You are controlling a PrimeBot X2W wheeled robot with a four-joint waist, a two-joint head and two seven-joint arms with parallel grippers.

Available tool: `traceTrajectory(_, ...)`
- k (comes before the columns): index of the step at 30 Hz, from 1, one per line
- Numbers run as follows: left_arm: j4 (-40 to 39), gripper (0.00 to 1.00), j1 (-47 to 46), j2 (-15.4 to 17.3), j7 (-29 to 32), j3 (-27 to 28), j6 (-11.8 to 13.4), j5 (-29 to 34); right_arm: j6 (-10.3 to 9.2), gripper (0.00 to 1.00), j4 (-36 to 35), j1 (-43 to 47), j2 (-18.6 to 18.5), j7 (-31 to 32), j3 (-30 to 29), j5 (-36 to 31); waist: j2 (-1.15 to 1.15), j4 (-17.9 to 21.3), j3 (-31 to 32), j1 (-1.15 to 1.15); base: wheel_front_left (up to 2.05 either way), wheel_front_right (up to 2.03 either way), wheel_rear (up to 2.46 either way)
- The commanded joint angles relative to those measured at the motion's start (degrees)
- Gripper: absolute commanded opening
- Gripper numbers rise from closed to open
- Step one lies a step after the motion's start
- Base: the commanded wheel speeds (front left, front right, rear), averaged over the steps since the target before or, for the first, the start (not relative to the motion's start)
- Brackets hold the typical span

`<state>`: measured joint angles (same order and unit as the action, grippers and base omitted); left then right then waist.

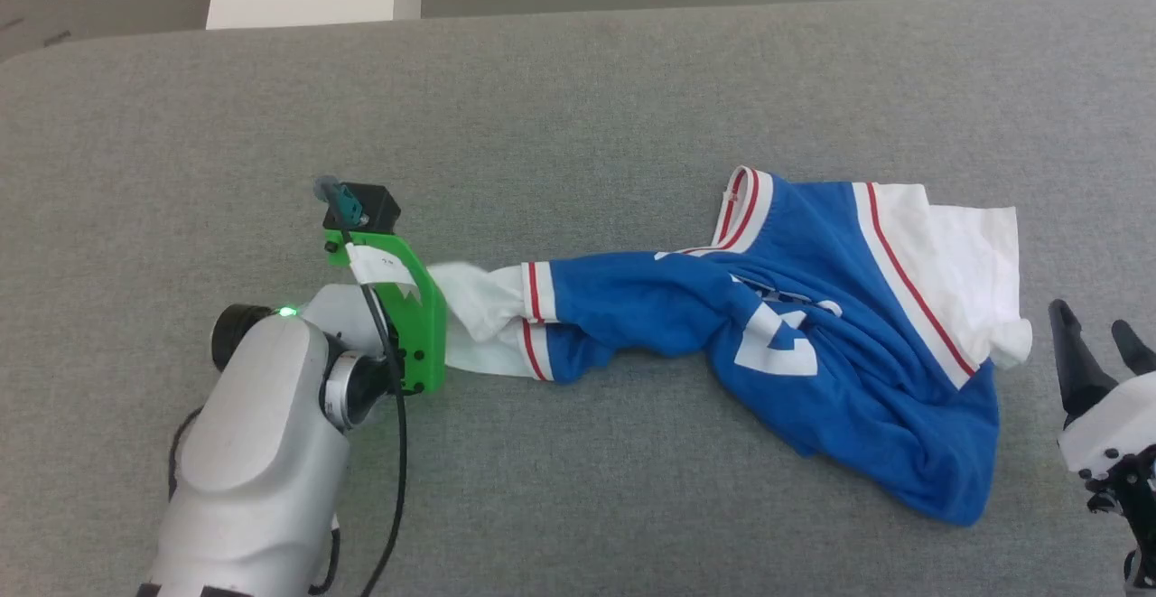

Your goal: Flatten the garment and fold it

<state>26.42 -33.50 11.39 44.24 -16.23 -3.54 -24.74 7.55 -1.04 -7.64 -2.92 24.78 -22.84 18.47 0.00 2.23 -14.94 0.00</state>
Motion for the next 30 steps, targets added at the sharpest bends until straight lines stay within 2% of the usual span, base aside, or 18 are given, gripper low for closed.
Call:
traceTrajectory(1,-1.1,0.0,1.3,-0.3,-1.4,0.5,-0.1,-0.8,-0.06,1.0,0.1,-1.5,0.0,0.3,0.1,-0.7,0.0,-0.4,0.4,0.0,0.0,0.0,0.0)
traceTrajectory(7,-9.8,0.0,3.9,1.0,-6.6,4.6,1.8,-2.4,-0.06,1.0,0.5,-5.5,-1.4,5.3,1.9,-4.4,0.0,-0.8,0.5,0.0,0.0,0.0,0.0)
traceTrajectory(11,-16.3,0.0,7.3,1.4,-7.6,6.1,3.0,-3.3,-0.06,1.0,2.4,-11.1,-4.9,10.6,4.0,-6.1,0.0,-1.2,-0.9,0.0,0.0,0.0,0.0)
traceTrajectory(18,-25.9,0.0,12.3,1.3,-8.1,6.8,4.2,-4.4,-0.06,1.0,8.5,-21.8,-13.2,20.7,9.7,-8.6,0.0,-2.5,-5.2,0.0,0.0,0.0,0.0)
traceTrajectory(22,-29.9,0.0,13.6,1.2,-8.4,6.6,4.7,-4.3,-0.06,1.0,11.9,-25.6,-16.2,25.6,12.6,-9.5,0.0,-3.3,-8.0,0.0,0.0,0.0,0.0)
traceTrajectory(30,-33.5,0.0,14.8,1.5,-8.6,6.4,5.5,-3.8,-0.06,1.0,15.8,-27.5,-18.0,31.3,18.5,-10.0,0.0,-4.2,-12.0,0.0,0.0,0.0,0.0)
